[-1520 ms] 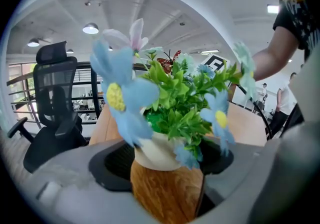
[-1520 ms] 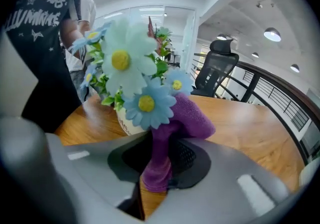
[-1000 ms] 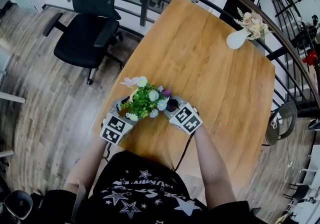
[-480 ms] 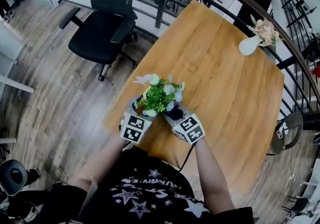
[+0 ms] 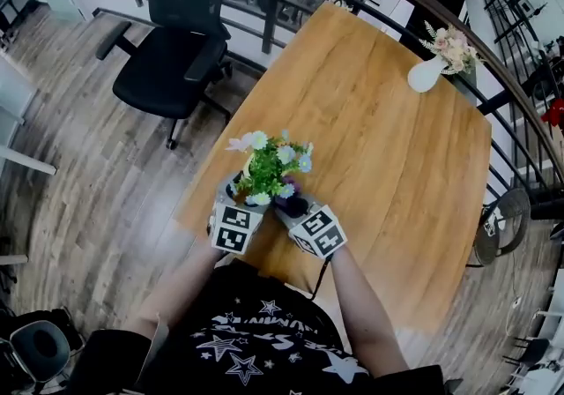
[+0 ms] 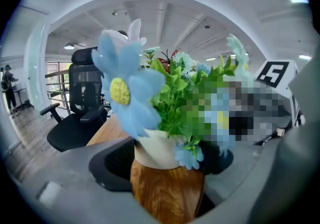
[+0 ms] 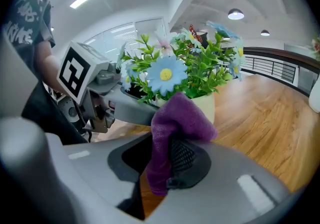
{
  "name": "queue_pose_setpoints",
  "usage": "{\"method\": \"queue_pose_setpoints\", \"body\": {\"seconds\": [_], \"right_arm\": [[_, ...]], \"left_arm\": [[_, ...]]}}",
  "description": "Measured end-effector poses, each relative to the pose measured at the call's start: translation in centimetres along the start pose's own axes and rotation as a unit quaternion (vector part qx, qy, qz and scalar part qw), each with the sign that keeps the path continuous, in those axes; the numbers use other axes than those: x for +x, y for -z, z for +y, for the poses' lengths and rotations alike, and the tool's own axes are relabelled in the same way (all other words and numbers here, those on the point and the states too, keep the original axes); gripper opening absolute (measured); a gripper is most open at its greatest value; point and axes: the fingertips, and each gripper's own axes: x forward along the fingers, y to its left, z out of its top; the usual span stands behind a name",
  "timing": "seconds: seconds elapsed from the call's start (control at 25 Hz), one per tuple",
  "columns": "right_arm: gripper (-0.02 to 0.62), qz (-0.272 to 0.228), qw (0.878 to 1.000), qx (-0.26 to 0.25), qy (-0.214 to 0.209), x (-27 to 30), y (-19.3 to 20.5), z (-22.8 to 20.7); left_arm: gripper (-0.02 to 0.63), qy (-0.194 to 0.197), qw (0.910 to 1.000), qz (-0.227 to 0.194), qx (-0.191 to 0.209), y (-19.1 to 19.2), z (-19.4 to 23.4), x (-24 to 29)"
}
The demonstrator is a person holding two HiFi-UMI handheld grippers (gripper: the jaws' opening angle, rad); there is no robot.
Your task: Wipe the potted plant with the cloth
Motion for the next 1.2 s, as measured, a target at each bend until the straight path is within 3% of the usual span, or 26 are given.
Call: {"method": "queue_pose_setpoints", "body": {"seconds": [0.24,0.72,0.96,1.2], "right_arm": [[0.083,-0.001,1.000,0.004,0.010,-0.3,0.1,-0.6],[0.083,-0.002,0.999,0.018,0.028,-1.3,0.5,-1.8],[0.083,-0.002,0.999,0.014,0.038,-2.1,0.9,-2.8],[0.083,0.000,0.999,0.013,0.039,-2.5,1.0,-3.0]], "left_arm": [[0.377,0.022,0.9996,0.001,-0.020,0.1,-0.8,-0.4],[0.377,0.070,0.9973,0.012,-0.016,0.8,-3.3,-1.8],[0.377,0.137,0.9893,0.034,0.035,1.9,-4.1,-2.9],[0.377,0.174,0.9819,0.023,0.071,0.6,-0.2,-4.4]]}}
